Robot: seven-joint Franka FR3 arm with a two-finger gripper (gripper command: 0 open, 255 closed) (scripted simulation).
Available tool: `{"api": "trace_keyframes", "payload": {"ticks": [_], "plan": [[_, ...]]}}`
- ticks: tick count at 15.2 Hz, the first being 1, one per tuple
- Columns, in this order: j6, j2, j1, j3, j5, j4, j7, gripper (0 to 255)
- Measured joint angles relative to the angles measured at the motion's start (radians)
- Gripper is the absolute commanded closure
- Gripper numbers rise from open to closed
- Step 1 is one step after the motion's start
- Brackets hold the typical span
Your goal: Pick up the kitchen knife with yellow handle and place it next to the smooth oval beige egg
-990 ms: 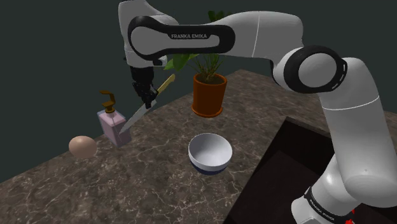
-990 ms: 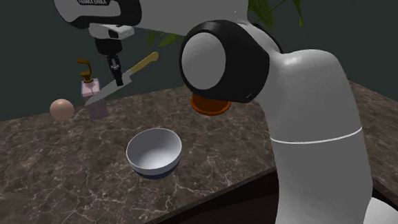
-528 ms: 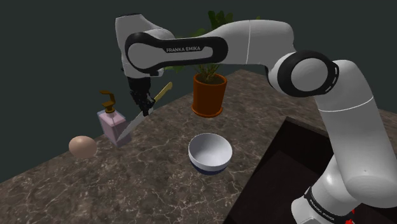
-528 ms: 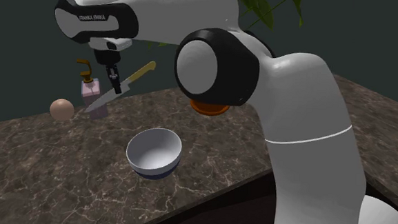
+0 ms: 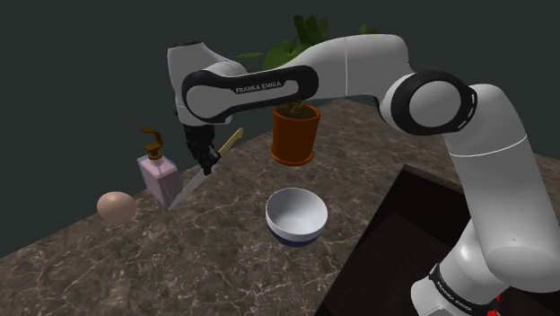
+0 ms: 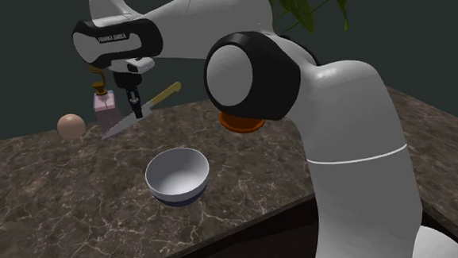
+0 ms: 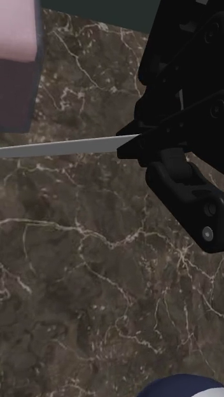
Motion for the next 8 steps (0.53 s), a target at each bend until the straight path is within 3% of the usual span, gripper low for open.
{"api": "trace_keyframes", "payload": {"ticks": [8], "plan": [[0.09, 0.027, -0.007, -0.009, -0.014, -0.066, 0.011, 255]]}}
